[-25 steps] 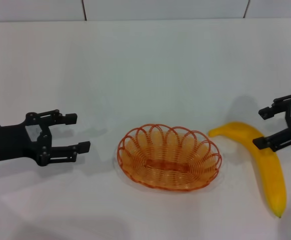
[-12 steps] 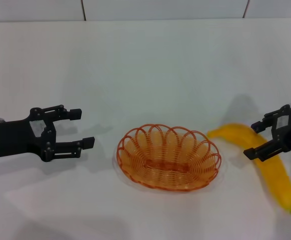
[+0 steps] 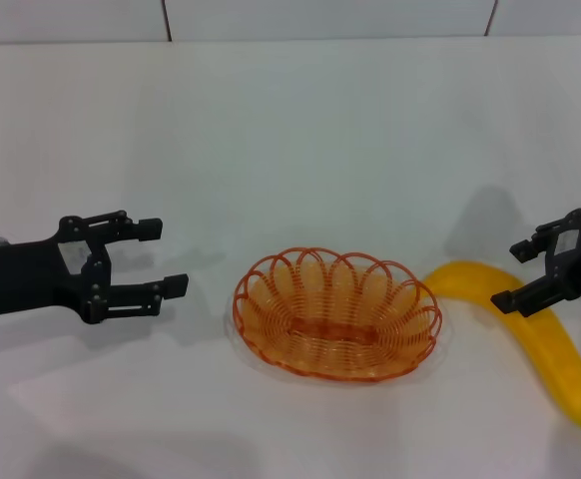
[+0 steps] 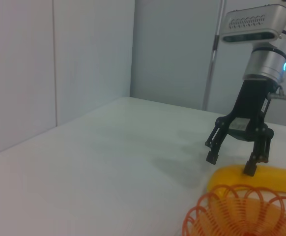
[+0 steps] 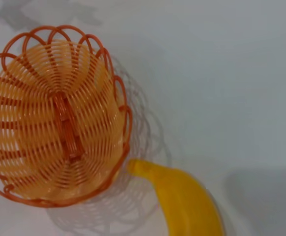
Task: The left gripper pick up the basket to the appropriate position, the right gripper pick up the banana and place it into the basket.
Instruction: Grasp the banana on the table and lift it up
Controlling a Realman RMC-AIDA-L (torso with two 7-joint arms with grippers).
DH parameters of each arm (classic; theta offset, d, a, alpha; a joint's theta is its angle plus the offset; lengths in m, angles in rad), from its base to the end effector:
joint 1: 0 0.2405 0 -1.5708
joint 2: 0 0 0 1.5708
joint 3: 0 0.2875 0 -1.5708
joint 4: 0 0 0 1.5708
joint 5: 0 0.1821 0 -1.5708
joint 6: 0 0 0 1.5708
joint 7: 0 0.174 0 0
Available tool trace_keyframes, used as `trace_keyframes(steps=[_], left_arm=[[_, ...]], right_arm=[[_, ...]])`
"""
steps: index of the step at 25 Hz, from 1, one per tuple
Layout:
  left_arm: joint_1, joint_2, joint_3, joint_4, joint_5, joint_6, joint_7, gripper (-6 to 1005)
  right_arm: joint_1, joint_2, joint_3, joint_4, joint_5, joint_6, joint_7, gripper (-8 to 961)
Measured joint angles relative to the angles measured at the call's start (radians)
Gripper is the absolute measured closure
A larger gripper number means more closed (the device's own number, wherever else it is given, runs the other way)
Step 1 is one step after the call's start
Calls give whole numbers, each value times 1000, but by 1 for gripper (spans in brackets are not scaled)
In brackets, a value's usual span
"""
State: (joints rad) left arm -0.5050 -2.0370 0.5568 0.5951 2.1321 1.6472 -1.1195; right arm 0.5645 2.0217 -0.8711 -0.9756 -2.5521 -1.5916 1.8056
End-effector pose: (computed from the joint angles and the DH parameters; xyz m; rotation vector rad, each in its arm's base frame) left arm -0.2851 0.3110 -0.0304 -2.7717 -0.3894 -0.6251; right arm 0.3137 0.3328 -0.0085 -2.8042 0.8016 -0.2984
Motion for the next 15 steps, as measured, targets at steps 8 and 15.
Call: trace_keyframes(steps=[8,15], left_arm=[[0,0,0,0,0,2,-1,167],[-1,0,0,0,0,2,-2,167]], right_arm=[[-4,0,6,0,-21,29,8,72],[-5,0,13,-4,-54,57,32,72]])
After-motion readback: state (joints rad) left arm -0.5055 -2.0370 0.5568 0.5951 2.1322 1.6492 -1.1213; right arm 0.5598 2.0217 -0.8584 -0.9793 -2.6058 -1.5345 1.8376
